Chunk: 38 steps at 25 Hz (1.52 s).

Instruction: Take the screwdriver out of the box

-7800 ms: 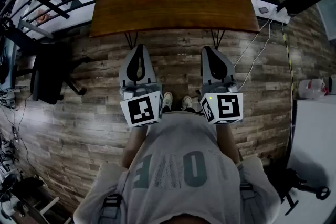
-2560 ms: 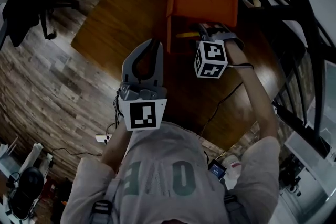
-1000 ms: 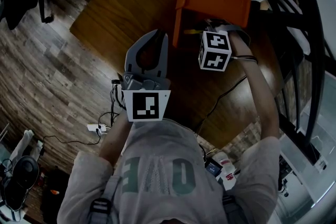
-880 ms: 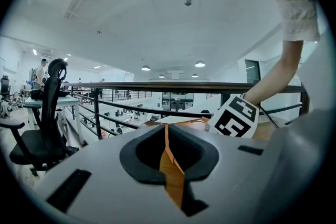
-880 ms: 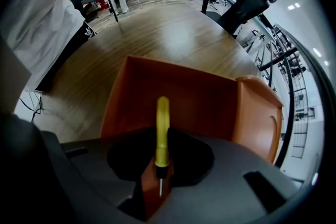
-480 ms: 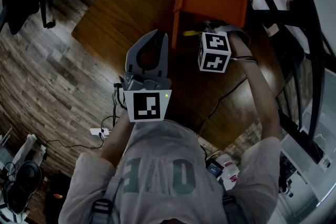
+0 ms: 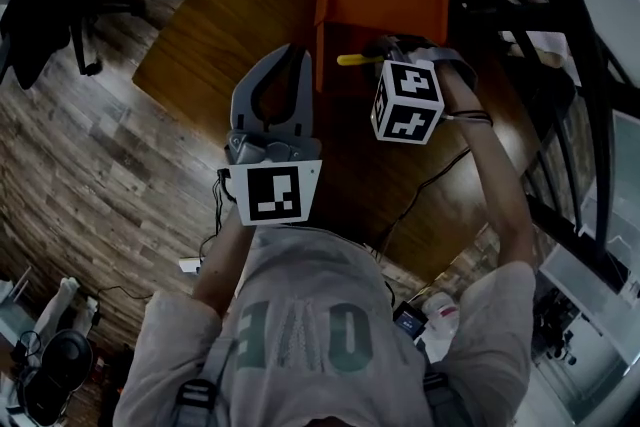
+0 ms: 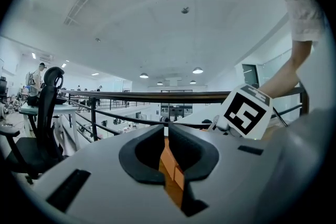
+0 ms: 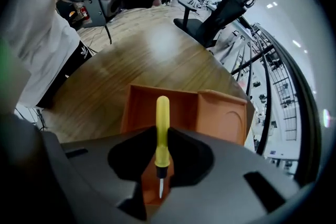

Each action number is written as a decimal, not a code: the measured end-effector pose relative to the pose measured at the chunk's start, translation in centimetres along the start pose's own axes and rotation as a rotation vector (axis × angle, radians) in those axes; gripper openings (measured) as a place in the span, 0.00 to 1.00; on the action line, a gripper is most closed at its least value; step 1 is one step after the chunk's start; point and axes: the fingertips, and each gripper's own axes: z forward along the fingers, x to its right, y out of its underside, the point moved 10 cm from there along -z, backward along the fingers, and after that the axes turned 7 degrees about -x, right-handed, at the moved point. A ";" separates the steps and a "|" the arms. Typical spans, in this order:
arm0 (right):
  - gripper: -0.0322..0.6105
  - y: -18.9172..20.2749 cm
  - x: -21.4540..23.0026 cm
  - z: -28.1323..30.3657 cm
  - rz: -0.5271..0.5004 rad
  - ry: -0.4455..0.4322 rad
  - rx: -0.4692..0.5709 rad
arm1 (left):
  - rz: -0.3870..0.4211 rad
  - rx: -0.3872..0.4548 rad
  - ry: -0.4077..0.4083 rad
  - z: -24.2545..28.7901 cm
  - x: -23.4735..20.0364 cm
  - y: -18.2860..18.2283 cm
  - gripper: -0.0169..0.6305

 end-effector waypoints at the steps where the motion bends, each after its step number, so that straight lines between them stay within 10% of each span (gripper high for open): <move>1: 0.16 0.1 0.0 -0.6 0.012 0.013 0.005 | 0.006 0.007 0.004 0.0 0.1 -0.3 0.06; 17: 0.17 2.2 -0.2 -11.3 0.202 0.244 0.066 | 0.071 0.136 0.097 -0.3 1.4 -6.4 0.06; 38: 0.17 7.8 -8.6 -27.3 0.893 0.814 0.537 | 0.092 0.354 0.387 -1.8 7.7 -17.7 0.06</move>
